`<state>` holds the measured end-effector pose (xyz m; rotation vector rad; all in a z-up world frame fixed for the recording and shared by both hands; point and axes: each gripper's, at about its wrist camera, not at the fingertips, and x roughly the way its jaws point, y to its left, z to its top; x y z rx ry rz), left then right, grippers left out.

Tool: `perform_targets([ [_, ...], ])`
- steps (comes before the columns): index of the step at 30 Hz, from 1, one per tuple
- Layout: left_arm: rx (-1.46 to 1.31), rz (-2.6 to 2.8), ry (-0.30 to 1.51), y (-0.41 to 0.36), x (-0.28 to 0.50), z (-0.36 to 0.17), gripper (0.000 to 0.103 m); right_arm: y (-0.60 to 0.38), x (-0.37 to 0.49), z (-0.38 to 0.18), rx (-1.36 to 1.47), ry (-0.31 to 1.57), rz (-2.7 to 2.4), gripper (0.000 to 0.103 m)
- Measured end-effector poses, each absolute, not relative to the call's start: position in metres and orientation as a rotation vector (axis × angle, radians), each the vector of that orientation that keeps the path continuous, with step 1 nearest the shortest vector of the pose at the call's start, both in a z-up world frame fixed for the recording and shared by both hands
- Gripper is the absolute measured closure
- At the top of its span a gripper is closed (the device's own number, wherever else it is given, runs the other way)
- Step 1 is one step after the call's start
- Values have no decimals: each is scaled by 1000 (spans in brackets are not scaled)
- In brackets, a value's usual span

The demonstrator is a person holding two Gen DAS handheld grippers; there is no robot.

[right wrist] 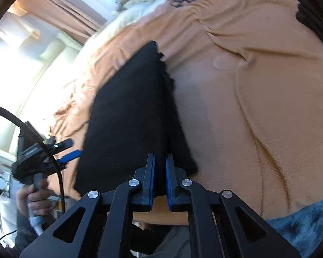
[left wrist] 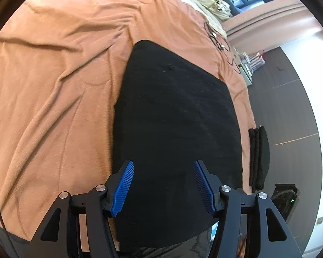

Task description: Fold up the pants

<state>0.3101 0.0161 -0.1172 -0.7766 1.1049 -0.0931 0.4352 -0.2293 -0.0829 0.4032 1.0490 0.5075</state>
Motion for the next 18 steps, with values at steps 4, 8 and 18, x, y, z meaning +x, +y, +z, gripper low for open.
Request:
perform_targets([
  [4,-788,-90,1098,19,304,-121,44,-223,443,-105,409,1087,471,98],
  [8,-784,-69,1110,27,296,-124,44,-217,442,-92,378,1083,482,94],
  [18,-857,-94,1161,26,281,-156,44,-227,457,-99,453,1056,522,61],
])
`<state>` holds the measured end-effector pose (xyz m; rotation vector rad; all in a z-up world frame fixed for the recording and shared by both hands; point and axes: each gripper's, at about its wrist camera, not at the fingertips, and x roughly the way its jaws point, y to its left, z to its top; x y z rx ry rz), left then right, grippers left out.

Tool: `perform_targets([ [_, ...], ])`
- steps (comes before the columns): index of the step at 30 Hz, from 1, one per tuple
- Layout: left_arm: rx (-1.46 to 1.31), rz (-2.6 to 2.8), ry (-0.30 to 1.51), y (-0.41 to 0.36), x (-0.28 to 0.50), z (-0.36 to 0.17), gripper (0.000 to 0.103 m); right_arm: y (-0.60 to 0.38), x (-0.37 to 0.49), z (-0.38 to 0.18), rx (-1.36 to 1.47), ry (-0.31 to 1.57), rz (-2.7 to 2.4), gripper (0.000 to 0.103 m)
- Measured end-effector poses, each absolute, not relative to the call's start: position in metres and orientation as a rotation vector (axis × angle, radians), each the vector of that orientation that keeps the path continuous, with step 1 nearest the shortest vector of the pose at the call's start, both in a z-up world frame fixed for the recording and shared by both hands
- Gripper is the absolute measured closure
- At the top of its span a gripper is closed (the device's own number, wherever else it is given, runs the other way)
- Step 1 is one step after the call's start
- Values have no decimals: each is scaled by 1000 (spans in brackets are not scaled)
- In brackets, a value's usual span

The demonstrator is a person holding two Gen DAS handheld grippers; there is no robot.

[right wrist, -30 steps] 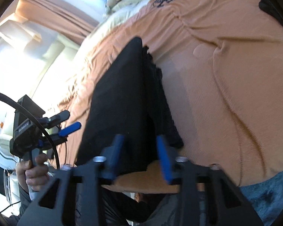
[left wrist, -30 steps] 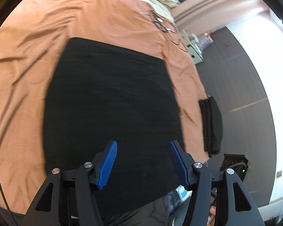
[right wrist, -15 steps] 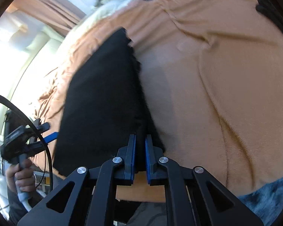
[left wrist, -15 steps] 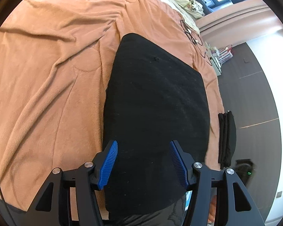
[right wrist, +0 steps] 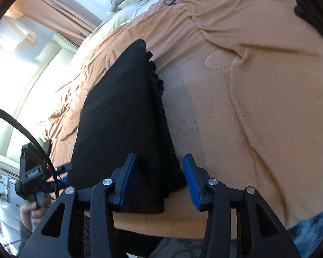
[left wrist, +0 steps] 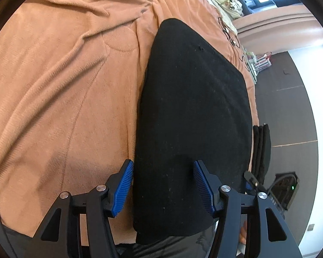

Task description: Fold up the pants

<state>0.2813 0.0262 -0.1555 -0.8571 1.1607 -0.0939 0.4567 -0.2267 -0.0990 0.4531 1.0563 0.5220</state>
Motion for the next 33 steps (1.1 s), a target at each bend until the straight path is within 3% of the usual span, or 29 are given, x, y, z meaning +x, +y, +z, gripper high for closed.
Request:
perform_targets([
  [10,-903,-156,1171,31,277,-166,48,-227,482,-144,582,1107,564,61],
  [14,-866,-168,1191,36,278,-156,66,-221,475,-136,571,1106,551,67],
  [17,-877,-190,1185,48,276,-147,73,-214,467,-127,561,1100,567,72],
  [33,-783,-166,1197,76,253,-124,77,-173,443,-131,591,1180,713,80],
])
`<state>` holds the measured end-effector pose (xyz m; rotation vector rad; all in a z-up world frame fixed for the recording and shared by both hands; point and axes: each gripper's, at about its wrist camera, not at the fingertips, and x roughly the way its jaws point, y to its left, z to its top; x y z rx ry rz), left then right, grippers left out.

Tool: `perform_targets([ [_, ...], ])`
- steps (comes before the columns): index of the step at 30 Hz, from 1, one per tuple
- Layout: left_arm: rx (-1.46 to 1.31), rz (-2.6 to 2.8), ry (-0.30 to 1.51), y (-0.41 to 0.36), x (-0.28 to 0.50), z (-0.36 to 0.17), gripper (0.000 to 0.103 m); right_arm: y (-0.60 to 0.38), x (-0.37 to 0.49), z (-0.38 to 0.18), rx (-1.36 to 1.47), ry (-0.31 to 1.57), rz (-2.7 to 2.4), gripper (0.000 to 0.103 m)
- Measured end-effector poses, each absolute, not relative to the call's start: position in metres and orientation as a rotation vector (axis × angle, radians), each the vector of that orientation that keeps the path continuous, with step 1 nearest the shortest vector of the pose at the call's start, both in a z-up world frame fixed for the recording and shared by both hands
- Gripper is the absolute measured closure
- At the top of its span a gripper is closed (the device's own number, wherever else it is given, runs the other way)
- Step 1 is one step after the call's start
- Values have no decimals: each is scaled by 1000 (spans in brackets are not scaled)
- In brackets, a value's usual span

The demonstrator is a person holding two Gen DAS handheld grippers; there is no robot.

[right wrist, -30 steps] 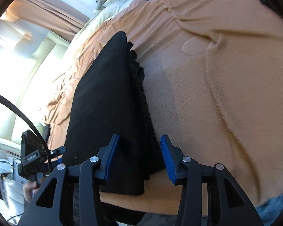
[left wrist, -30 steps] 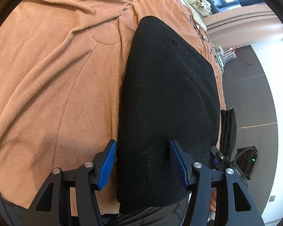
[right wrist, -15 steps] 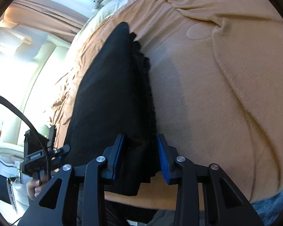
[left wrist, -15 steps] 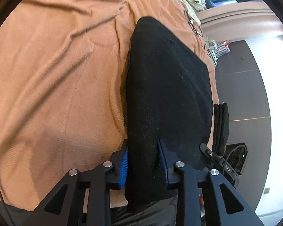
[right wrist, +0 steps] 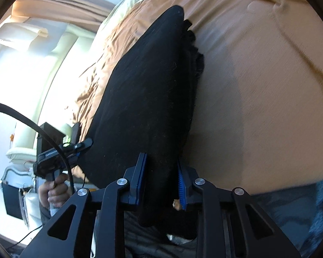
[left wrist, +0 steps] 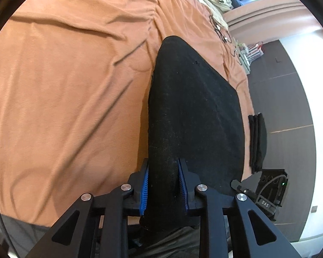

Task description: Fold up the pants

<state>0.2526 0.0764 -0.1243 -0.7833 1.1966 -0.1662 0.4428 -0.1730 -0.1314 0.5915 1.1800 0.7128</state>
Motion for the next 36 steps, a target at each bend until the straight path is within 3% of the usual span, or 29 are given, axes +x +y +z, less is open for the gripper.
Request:
perform_targets([
  [4,-777,-146,1236,84,253,-137,69,-174,450,-137,595,1183,746,80],
  [6,-755,-120,1249,84,259,-139,65,-177,458,-137,589,1186,733,74],
  [10,-725,-96,1231,88,276,-136,42,-185,481,-139,607,1149,692,43],
  [20,-756,-139,1238,95,314,-154,42,-186,560,-175,731,1176,711,39],
  [36,-797,-253,1222,102,374,-171,42,-137,618,-205,763,1186,778,38],
])
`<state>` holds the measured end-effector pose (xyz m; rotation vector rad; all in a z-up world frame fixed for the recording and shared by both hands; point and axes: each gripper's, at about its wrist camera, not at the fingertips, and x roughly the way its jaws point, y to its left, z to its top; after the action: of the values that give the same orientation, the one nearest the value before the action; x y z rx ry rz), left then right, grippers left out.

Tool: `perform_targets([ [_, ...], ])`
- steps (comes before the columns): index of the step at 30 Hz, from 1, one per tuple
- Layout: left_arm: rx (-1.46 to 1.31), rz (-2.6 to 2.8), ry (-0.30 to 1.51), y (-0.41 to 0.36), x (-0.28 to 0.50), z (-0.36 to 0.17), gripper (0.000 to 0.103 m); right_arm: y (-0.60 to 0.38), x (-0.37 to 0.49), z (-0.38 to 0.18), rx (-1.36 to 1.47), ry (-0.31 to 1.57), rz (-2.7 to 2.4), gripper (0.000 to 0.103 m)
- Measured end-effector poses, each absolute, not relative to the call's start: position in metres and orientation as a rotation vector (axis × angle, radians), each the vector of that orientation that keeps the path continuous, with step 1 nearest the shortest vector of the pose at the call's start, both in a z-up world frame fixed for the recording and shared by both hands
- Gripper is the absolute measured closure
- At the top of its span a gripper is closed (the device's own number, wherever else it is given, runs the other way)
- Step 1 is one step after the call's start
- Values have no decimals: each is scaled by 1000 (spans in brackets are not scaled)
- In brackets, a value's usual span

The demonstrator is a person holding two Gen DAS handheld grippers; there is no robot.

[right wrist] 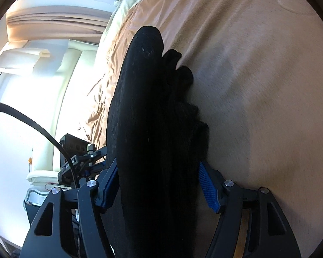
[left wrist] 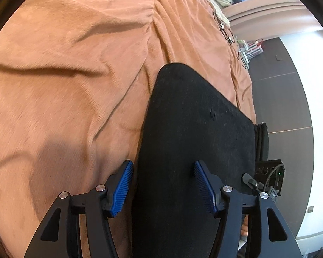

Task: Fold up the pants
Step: 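Lift the folded black trousers off the bed with both tools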

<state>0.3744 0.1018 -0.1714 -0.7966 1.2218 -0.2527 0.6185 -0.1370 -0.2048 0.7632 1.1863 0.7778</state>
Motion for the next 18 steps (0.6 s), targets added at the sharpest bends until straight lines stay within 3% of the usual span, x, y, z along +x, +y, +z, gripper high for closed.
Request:
perform_targets([
  [7,-798,-278,1214,96,385,-175,45,-141,612,-201,729,1188,791,43],
  [12,-780,-282,1193,96,380,-166,57,-147,599,-187,705,1179,799,58],
  [18,-757,-307,1143,93,370,-146,70,-136,592,-168,653,1135,791,67],
])
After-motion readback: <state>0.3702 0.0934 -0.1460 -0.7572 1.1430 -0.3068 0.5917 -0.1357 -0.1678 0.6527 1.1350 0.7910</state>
